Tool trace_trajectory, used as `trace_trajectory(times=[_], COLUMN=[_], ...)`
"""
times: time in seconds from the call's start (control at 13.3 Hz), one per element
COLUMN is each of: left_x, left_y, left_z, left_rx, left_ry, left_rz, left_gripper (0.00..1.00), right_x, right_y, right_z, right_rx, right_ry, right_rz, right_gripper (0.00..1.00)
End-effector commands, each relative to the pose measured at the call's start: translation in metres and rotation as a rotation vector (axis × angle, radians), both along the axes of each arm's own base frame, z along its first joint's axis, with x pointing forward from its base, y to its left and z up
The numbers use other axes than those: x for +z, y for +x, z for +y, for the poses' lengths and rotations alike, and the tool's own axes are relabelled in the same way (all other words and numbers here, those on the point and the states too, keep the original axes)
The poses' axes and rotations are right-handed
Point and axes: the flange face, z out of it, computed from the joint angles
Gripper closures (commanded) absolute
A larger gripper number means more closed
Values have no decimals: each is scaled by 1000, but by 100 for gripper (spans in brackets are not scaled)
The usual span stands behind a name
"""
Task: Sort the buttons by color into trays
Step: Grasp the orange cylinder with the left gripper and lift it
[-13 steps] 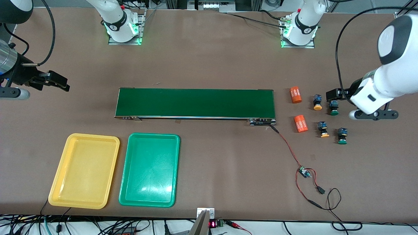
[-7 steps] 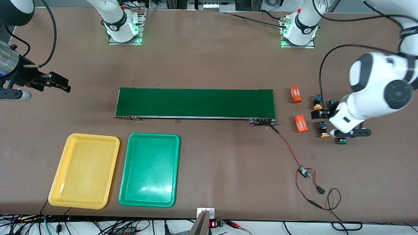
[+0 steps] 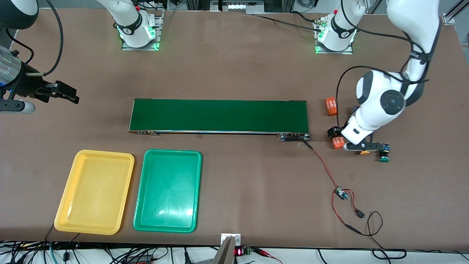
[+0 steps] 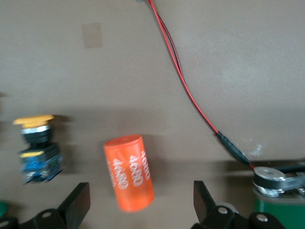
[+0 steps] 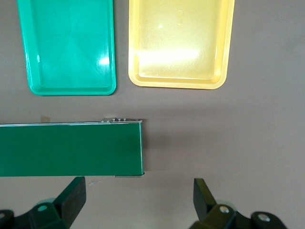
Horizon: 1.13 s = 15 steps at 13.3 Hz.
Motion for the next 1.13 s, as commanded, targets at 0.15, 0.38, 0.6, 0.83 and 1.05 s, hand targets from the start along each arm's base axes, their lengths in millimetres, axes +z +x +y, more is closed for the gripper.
trace_trajectory(times=[0.15,0.38,0.6,0.83,1.05], left_x=[-37,-55,-78,-68,-25], left_y=[-12,-12,-13,-8,10], left_z=[7,9,13,15,11], left_rx=[13,14,4,-53,-62], left_ry=[-6,-6,-4,0,2], left_rz=[-56,-68,-83,-98,-25], left_gripper=[4,6,44,79,82], right_x=[0,0,0,-1,-1], right_y=[-3,-3,-3,-3,-3], right_z=[-2,-1,-4,-4,-2], right_rx=[-5,-3,-6,-3,-2], right_ry=[3,3,3,3,3], right_rz=[4,4,4,5,6], right_gripper=[0,0,0,0,0])
